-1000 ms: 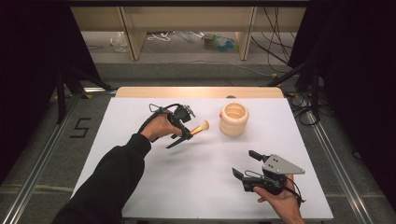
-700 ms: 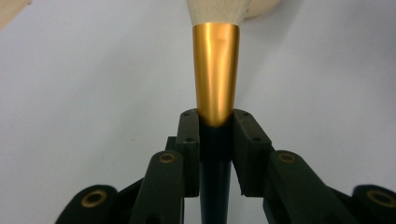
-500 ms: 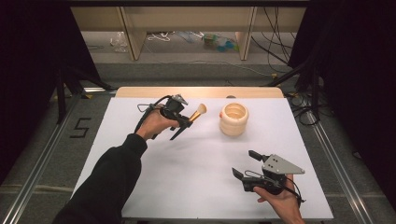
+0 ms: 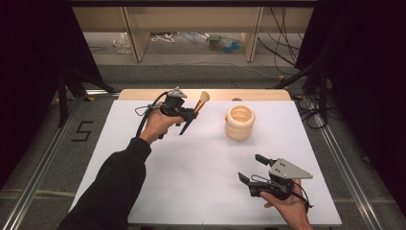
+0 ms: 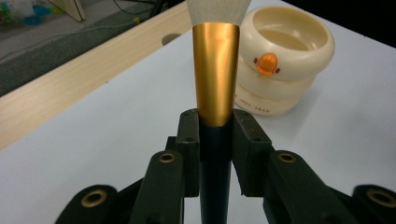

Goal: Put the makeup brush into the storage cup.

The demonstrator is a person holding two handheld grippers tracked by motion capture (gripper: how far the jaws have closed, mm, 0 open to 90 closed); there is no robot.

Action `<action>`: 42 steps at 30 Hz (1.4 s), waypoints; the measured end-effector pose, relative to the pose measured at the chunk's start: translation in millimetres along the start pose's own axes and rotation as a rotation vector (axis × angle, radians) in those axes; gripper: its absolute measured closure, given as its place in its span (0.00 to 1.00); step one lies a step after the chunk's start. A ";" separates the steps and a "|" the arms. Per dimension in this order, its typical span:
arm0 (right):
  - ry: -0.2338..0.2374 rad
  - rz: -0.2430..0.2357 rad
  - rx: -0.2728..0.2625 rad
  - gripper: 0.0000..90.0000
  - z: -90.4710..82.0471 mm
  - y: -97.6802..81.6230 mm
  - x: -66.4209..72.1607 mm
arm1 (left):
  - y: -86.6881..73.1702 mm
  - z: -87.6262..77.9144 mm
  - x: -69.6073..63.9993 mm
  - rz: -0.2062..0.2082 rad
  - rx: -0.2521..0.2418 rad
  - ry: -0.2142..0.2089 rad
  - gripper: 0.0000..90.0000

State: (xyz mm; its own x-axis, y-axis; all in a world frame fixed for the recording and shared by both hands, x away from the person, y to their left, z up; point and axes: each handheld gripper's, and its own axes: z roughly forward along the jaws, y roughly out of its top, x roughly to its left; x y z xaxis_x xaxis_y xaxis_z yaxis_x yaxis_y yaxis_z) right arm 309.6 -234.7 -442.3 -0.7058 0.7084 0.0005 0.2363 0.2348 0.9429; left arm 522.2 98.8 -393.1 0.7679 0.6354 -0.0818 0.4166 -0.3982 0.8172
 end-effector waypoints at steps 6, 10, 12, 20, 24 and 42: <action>0.000 -0.001 0.000 0.18 0.0 0.0 0.3 | 3.4 -1.8 0.6 -0.056 -0.090 0.007 0.83; -0.001 -0.001 -0.002 0.18 0.0 0.1 0.2 | 6.1 -3.1 2.0 -0.085 -0.145 0.024 0.83; 0.002 -0.003 0.003 0.18 -0.4 0.2 0.0 | 7.6 -3.6 2.2 -0.097 -0.170 0.033 0.83; -0.002 -0.003 -0.004 0.18 0.4 -0.1 0.4 | 11.2 -0.7 -2.2 -0.091 -0.210 0.048 0.83; -0.006 -0.022 -0.016 0.18 0.9 -0.1 -0.9 | 14.7 1.9 -4.9 -0.086 -0.243 0.052 0.83; 0.004 -0.003 -0.005 0.18 0.2 -0.1 0.7 | 34.5 19.0 -29.3 -0.061 -0.355 0.016 0.83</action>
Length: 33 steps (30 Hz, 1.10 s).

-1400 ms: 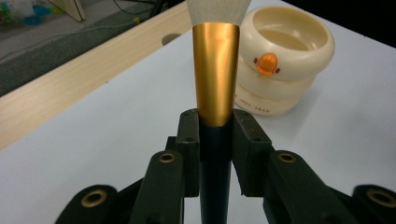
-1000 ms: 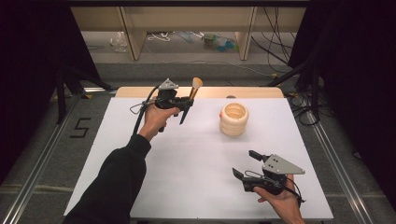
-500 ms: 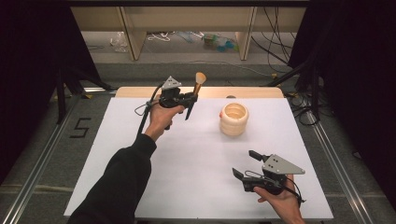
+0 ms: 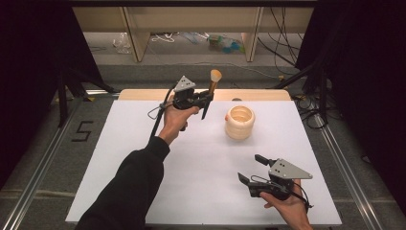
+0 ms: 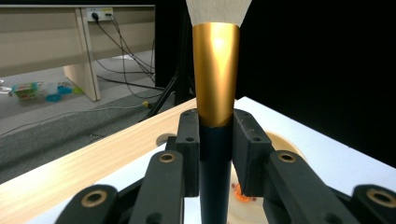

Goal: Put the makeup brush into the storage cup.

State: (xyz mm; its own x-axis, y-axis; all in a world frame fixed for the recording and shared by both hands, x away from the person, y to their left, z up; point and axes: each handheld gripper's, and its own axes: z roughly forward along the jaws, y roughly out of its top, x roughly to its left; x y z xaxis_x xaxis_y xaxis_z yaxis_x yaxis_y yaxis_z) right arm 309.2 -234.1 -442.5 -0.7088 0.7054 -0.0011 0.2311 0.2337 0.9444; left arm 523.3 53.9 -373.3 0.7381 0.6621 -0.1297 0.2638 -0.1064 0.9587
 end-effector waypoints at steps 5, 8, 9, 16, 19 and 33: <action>0.000 -0.002 0.001 0.18 -0.1 -0.1 -0.2 | 4.1 5.9 -7.4 0.004 -0.032 -0.020 0.83; 0.001 -0.002 0.002 0.18 0.0 -0.1 -0.2 | 6.9 9.5 -11.5 0.008 -0.050 -0.027 0.83; 0.001 -0.003 0.000 0.18 0.1 -0.2 -0.1 | 7.6 10.5 -12.6 0.009 -0.055 -0.030 0.83; -0.003 -0.021 -0.006 0.18 0.3 0.0 -1.2 | 8.2 17.3 -18.1 0.006 -0.097 -0.029 0.83; 0.001 -0.023 -0.009 0.18 0.6 0.0 -1.2 | 8.4 21.1 -19.9 0.006 -0.104 -0.028 0.83; 0.003 -0.022 -0.011 0.18 0.8 -0.2 -1.1 | 10.3 43.9 -35.1 0.012 -0.114 -0.051 0.83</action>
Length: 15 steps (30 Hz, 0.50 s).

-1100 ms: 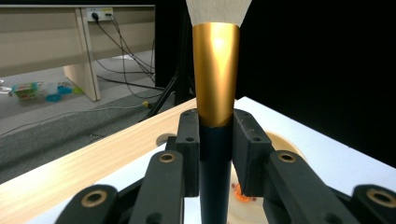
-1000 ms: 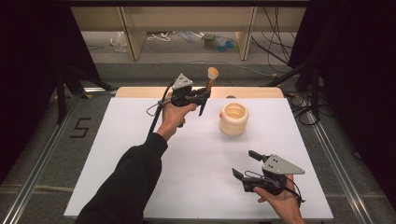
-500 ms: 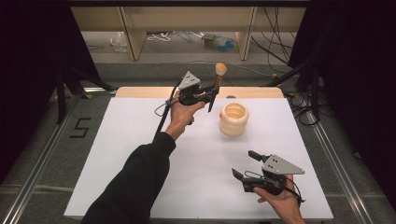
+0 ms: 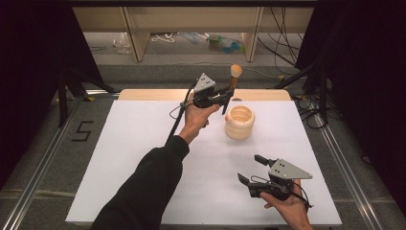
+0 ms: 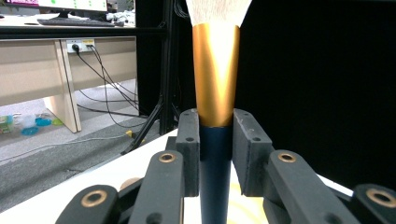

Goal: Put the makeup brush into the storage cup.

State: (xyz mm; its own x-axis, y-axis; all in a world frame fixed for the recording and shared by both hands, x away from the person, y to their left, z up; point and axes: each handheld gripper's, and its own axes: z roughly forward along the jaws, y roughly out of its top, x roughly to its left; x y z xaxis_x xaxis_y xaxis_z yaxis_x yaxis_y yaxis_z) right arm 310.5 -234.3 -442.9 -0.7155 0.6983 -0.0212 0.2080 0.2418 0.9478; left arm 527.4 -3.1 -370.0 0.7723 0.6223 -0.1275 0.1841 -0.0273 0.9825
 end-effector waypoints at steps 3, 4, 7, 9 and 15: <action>0.007 0.014 0.015 0.18 -0.7 0.1 1.1 | -0.4 4.1 -2.6 0.000 -0.005 -0.002 0.83; 0.002 0.001 0.004 0.18 -0.3 0.1 0.2 | -0.8 5.1 -3.1 0.001 -0.001 -0.004 0.83; 0.003 0.000 0.004 0.18 -0.2 0.0 0.1 | -2.6 8.9 -4.2 0.006 0.007 -0.005 0.83; 0.003 -0.002 0.003 0.18 0.0 0.0 0.1 | -3.5 11.2 -4.8 -0.002 0.007 -0.006 0.83; 0.009 0.000 0.005 0.18 0.3 -0.1 0.6 | -1.8 16.9 -9.5 0.003 0.003 -0.015 0.82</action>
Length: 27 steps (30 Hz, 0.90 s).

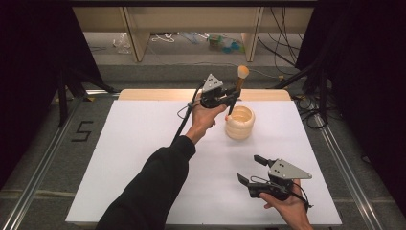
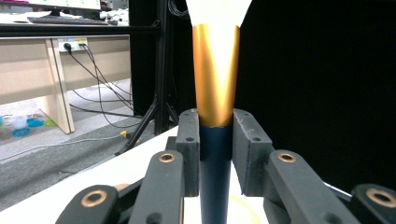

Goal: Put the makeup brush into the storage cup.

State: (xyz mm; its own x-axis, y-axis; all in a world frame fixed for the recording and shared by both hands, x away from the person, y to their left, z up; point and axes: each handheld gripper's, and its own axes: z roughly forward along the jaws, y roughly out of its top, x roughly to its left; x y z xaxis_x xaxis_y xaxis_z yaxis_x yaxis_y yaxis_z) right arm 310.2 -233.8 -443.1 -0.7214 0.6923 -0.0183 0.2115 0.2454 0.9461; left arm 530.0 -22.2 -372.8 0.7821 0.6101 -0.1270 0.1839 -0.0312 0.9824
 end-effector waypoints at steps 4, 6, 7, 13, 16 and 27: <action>0.005 0.015 0.011 0.18 -0.5 0.0 1.2 | 0.9 5.0 -3.3 0.006 0.002 -0.004 0.83; 0.005 0.015 0.007 0.18 -0.2 -0.1 1.2 | 1.0 7.6 -4.6 0.005 0.000 -0.009 0.82; 0.000 -0.002 -0.005 0.18 0.2 0.0 0.1 | 0.8 8.5 -5.1 0.010 0.002 -0.008 0.83; 0.002 -0.006 -0.001 0.18 -0.1 0.2 0.2 | -1.8 14.9 -5.8 0.005 0.004 -0.004 0.82; 0.004 -0.005 -0.001 0.18 0.1 0.1 0.2 | -3.4 17.4 -4.7 -0.006 -0.001 -0.002 0.83; 0.012 -0.005 0.004 0.18 0.4 0.1 0.8 | -7.3 22.7 -3.5 -0.013 -0.015 0.008 0.82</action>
State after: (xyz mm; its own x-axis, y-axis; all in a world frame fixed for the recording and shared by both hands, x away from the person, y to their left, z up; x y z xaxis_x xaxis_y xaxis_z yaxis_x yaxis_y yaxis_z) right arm 309.9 -232.9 -443.2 -0.7301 0.6831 -0.0192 0.2107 0.2518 0.9446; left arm 539.4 -42.0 -382.6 0.7749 0.6167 -0.1385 0.1849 -0.0117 0.9827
